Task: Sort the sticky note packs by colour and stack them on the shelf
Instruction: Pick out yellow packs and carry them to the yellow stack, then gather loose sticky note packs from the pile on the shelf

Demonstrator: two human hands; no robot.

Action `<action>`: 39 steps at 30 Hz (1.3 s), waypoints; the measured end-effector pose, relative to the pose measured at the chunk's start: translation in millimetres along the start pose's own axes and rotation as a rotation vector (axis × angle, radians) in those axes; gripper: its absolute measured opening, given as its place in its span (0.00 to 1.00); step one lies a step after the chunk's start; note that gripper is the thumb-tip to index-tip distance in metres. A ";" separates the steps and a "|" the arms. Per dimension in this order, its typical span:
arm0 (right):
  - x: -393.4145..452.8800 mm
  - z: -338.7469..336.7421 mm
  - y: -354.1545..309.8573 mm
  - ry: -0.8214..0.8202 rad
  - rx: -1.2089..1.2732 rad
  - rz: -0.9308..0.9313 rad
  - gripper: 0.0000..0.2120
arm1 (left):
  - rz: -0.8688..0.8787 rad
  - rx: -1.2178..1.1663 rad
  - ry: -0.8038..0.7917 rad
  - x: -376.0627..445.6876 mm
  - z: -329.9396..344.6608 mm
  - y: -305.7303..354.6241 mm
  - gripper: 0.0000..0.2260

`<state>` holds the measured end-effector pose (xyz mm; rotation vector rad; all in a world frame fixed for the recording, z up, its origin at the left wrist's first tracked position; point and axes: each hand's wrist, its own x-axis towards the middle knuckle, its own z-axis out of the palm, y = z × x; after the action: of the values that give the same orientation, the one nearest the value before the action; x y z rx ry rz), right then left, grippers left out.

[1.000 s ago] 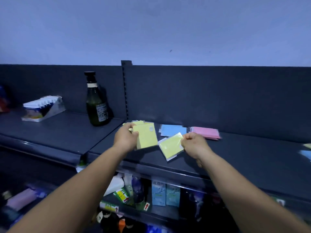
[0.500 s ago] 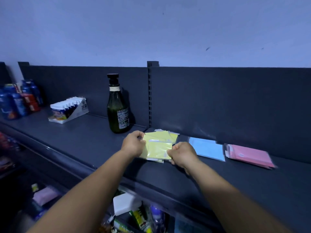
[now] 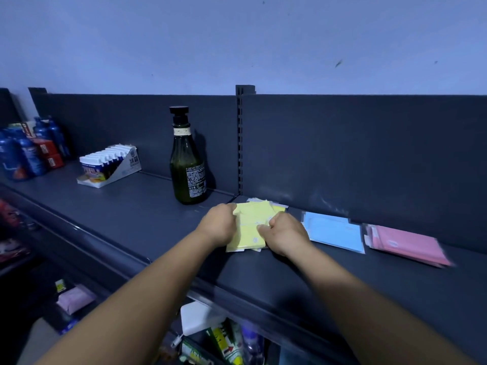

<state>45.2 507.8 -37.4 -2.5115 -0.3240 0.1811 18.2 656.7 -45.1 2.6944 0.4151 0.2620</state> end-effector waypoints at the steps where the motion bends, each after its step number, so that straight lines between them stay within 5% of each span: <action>1: -3.3 -2.0 0.7 0.013 -0.018 -0.016 0.13 | 0.026 0.025 -0.008 -5.0 -2.1 3.9 0.13; 13: -94.2 -39.9 46.8 0.131 -0.248 -0.020 0.26 | 0.345 0.098 -0.125 -94.9 0.1 74.8 0.19; 39: -259.3 -169.9 260.1 0.304 -0.287 0.355 0.26 | 0.783 0.048 -0.265 -214.4 100.7 305.5 0.26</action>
<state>-120.5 138.7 -34.6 -2.8109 0.2374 -0.1193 -82.7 283.6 -35.6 2.7542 -0.7334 0.0988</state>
